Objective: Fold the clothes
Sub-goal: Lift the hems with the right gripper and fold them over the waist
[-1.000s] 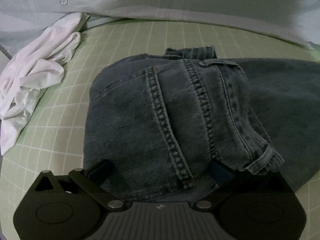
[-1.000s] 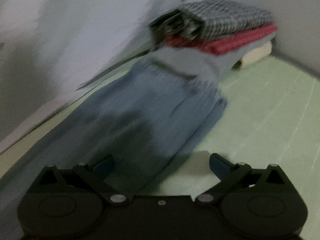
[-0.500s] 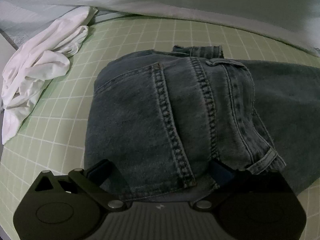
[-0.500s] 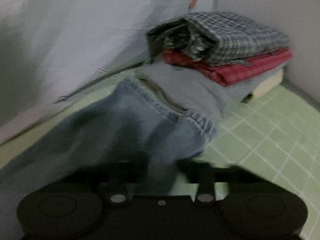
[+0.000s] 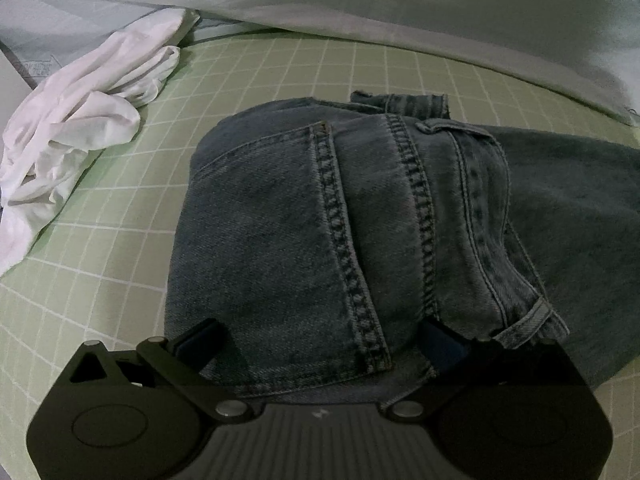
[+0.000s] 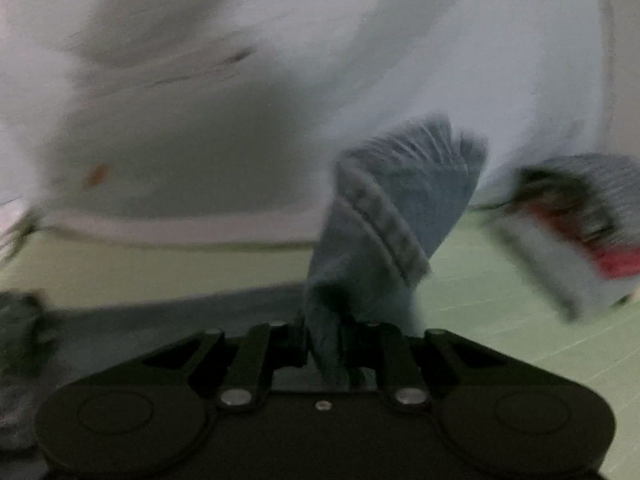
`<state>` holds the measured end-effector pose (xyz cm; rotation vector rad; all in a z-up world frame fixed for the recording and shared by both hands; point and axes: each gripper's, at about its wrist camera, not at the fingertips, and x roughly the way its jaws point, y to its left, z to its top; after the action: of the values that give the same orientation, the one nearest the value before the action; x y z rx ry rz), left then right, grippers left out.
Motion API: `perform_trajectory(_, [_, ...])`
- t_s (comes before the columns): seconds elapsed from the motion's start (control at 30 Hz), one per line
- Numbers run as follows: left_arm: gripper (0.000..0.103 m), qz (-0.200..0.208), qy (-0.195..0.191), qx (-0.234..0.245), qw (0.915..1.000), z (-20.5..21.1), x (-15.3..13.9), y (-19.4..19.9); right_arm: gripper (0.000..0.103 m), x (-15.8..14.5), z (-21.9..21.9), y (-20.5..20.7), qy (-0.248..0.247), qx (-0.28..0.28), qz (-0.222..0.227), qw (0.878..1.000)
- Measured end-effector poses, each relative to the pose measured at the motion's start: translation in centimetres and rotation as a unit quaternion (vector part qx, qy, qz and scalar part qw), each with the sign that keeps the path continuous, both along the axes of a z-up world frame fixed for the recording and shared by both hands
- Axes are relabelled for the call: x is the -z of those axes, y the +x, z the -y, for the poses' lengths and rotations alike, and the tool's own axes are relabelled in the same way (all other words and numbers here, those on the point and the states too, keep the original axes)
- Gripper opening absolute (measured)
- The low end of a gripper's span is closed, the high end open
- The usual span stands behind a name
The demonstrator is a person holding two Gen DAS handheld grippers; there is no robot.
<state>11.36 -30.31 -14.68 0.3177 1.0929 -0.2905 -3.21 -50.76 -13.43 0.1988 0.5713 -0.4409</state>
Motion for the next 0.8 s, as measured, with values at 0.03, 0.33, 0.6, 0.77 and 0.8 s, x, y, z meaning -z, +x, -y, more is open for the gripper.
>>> perform_trajectory(0.03, [0.103, -0.001, -0.002, 0.001, 1.0000, -0.1, 0.0, 0.1, 0.015, 0.8, -1.1, 0.4, 0.012, -0.014, -0.012, 1.000])
perform_trajectory(0.33, [0.103, 0.000, -0.016, 0.008, 0.9998, -0.5, 0.1, 0.0, 0.014, 2.3, -3.9, 1.2, 0.022, -0.016, -0.052, 0.998])
perform_trajectory(0.6, [0.103, 0.001, -0.020, 0.015, 0.9997, -0.7, 0.2, 0.0, 0.015, -0.1, -8.2, 0.4, 0.019, -0.078, -0.038, 0.996])
perform_trajectory(0.77, [0.103, -0.001, -0.022, 0.023, 0.9995, -0.7, 0.3, 0.2, 0.031, 2.9, -10.7, 0.7, 0.008, -0.079, -0.102, 0.992])
perform_trajectory(0.8, [0.103, -0.001, -0.022, 0.025, 0.9994, -0.8, 0.3, 0.2, 0.045, 2.5, -10.8, 0.7, 0.014, -0.077, -0.104, 0.992])
